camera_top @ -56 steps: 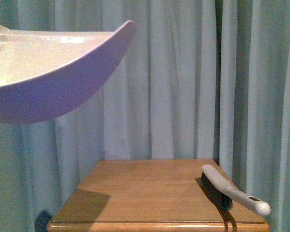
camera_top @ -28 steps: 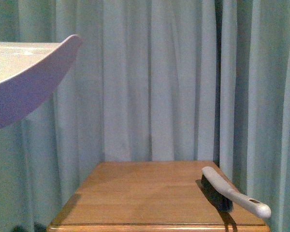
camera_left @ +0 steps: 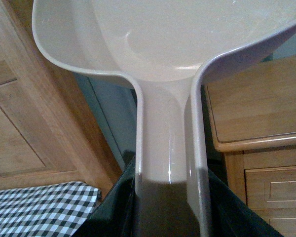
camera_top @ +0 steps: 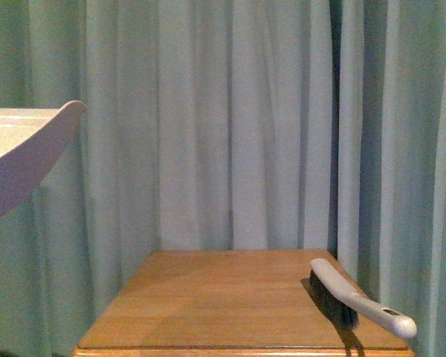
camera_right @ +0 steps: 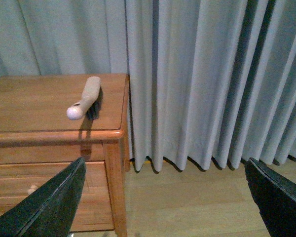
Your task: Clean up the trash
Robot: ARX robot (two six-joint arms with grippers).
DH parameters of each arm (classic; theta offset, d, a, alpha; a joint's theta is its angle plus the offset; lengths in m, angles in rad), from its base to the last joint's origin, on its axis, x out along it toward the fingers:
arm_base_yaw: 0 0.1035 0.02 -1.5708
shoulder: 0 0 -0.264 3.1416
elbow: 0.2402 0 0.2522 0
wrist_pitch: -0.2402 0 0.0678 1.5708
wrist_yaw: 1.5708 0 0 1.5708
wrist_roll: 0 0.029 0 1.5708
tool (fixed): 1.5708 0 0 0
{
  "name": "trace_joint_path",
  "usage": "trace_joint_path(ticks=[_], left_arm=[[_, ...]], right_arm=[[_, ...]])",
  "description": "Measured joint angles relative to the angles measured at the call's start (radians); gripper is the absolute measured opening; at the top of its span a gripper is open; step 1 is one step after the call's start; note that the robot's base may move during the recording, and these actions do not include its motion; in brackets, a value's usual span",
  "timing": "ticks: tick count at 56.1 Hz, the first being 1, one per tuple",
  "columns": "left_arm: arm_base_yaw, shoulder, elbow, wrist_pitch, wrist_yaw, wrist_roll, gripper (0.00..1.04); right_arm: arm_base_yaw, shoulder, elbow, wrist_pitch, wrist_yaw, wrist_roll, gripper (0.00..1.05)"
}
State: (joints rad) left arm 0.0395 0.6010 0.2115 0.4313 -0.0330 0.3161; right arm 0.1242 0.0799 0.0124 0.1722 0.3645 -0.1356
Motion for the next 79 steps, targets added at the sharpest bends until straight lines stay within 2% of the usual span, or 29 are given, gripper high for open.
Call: trace_joint_path(ticks=[1,3,5,7,15,24,39,48,57,79], left_arm=[[0.0,0.0,0.0,0.0,0.0,0.0,0.28],[0.0,0.0,0.0,0.0,0.0,0.0,0.28],[0.0,0.0,0.0,0.0,0.0,0.0,0.28],[0.0,0.0,-0.001,0.0,0.0,0.0,0.28],[0.0,0.0,-0.001,0.0,0.0,0.0,0.28],[0.0,0.0,-0.001,0.0,0.0,0.0,0.28],[0.001,0.0,-0.001,0.0,0.0,0.0,0.28],[0.001,0.0,-0.001,0.0,0.0,0.0,0.28],[0.001,0.0,-0.001,0.0,0.0,0.0,0.28],[0.001,0.0,-0.001,0.0,0.0,0.0,0.28]], right_arm=[[0.042,0.036,0.001,0.05,0.119,-0.044,0.97],[0.068,0.081,0.004,0.048,0.229,-0.075,0.97],[0.075,0.137,0.011,0.011,0.302,-0.076,0.97],[0.072,0.184,0.016,0.008,0.323,-0.072,0.97],[0.036,0.441,0.145,-0.016,0.193,-0.003,0.97],[0.012,0.789,0.448,-0.1,0.023,0.092,0.97],[0.085,1.277,0.975,-0.356,-0.063,0.207,0.97],[0.136,1.472,1.193,-0.462,-0.085,0.293,0.97],[0.167,1.604,1.297,-0.51,-0.1,0.371,0.97],[0.196,1.777,1.36,-0.496,-0.133,0.49,0.97]])
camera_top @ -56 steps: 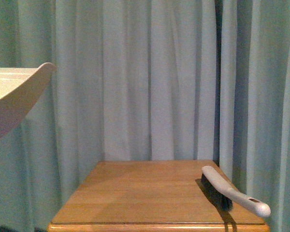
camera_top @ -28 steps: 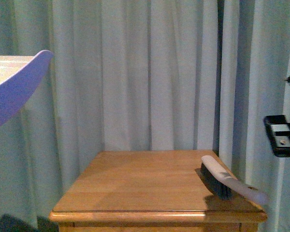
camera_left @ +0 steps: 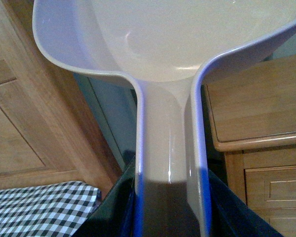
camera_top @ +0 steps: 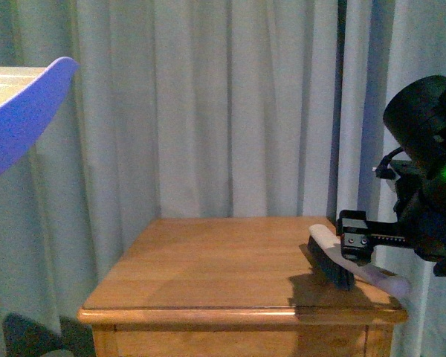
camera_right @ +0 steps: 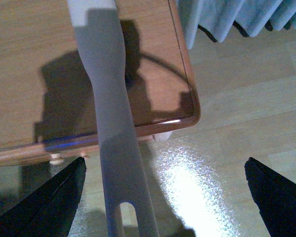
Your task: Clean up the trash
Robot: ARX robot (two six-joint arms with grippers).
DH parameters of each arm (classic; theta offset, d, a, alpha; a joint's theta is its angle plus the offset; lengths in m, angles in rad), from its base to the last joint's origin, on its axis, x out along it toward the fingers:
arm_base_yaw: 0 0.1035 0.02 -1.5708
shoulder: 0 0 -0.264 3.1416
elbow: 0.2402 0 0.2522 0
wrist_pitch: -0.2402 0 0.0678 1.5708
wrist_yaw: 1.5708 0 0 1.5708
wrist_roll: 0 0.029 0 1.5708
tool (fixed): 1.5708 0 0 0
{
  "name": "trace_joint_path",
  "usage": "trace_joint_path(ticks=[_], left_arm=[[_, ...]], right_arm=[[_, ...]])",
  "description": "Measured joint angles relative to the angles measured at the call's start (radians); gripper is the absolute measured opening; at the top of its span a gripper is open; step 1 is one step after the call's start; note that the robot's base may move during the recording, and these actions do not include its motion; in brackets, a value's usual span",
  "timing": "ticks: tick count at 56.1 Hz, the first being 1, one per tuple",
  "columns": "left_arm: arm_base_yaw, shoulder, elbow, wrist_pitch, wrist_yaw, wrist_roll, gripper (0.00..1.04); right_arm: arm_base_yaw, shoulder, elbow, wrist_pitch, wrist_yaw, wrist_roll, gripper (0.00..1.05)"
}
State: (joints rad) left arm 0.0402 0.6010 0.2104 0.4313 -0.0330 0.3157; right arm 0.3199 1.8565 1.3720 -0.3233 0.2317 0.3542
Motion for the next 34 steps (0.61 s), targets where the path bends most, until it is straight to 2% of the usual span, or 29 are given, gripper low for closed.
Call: trace_joint_path(ticks=[29,31,34], left_arm=[[0.0,0.0,0.0,0.0,0.0,0.0,0.28],[0.0,0.0,0.0,0.0,0.0,0.0,0.28],[0.0,0.0,0.0,0.0,0.0,0.0,0.28]], right_arm=[[0.005,0.122,0.076,0.025,-0.016,0.054,0.97],[0.005,0.127,0.081,0.025,-0.015,0.058,0.96],[0.006,0.134,0.087,0.025,-0.016,0.062,0.88]])
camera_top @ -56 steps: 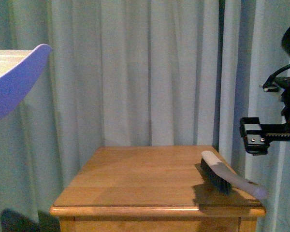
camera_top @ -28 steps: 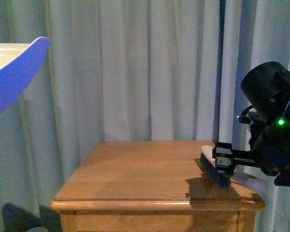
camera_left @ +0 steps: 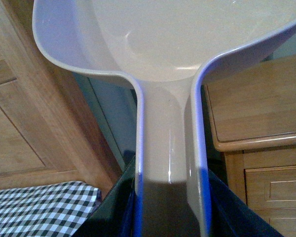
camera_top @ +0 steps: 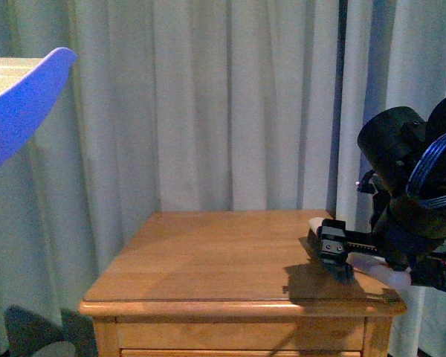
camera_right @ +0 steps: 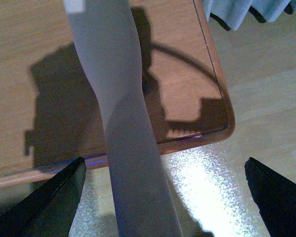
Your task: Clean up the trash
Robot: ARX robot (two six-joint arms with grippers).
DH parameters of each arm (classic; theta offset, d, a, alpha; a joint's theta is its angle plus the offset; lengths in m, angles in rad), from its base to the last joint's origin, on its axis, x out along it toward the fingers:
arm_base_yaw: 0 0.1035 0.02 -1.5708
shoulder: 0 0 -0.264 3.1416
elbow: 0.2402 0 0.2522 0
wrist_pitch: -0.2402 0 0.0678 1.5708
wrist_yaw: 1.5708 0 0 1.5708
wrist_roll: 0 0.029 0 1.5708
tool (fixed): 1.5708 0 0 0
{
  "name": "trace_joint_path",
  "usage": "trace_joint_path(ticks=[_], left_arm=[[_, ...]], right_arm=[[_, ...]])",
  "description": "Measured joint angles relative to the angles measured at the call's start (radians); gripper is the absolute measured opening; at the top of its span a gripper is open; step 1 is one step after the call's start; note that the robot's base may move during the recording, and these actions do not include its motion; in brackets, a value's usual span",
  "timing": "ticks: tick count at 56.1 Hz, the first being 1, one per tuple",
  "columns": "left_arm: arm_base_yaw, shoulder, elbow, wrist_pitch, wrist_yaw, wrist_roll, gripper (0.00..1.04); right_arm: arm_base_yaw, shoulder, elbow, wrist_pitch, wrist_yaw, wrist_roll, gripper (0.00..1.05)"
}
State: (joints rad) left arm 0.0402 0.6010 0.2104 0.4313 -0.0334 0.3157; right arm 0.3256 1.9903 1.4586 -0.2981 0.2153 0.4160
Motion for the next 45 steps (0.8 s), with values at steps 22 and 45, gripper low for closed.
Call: trace_joint_path(ticks=[22,45], left_arm=[[0.0,0.0,0.0,0.0,0.0,0.0,0.28],[0.0,0.0,0.0,0.0,0.0,0.0,0.28]], right_arm=[[0.012,0.017,0.014,0.0,-0.016,0.01,0.32],[0.019,-0.038,-0.053,0.109,0.05,-0.05,0.21]])
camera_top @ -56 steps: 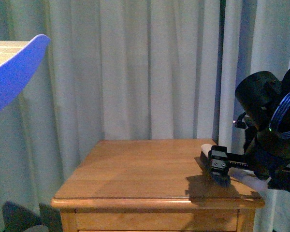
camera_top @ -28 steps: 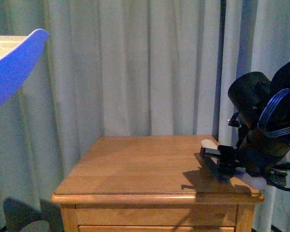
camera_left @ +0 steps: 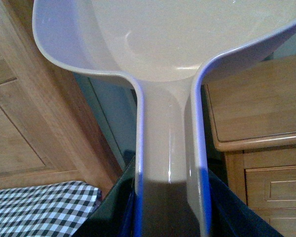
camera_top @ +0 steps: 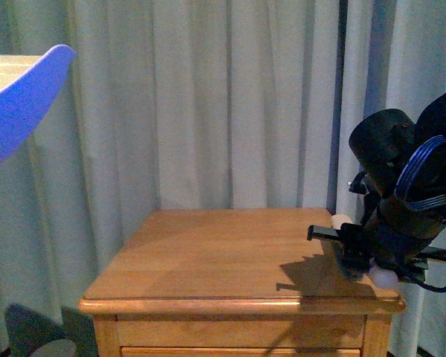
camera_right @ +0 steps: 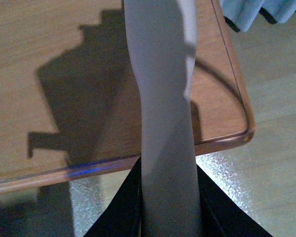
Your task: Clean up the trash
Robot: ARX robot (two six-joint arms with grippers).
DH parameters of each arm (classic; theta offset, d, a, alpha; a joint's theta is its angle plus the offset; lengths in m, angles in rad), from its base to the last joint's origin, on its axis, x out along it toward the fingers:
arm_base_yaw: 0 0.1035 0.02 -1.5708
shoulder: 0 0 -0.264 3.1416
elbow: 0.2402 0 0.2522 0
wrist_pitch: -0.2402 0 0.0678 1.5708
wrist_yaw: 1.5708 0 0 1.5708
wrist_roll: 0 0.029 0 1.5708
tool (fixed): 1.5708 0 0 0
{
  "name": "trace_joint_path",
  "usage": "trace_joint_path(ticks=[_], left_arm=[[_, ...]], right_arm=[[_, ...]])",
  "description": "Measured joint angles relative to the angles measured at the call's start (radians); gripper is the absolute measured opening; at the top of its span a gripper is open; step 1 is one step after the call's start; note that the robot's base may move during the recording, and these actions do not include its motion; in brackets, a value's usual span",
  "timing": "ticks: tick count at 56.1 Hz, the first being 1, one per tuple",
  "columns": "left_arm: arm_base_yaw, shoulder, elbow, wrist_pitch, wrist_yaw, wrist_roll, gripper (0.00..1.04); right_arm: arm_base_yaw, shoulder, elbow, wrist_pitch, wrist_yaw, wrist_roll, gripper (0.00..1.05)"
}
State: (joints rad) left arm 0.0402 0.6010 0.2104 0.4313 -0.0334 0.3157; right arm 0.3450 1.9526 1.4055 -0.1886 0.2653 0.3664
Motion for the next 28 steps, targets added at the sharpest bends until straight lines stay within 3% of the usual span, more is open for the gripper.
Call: trace_joint_path(ticks=[28], left_arm=[[0.0,0.0,0.0,0.0,0.0,0.0,0.28]], right_arm=[[0.062,-0.62,-0.587,0.616,0.16,-0.444,0.21]])
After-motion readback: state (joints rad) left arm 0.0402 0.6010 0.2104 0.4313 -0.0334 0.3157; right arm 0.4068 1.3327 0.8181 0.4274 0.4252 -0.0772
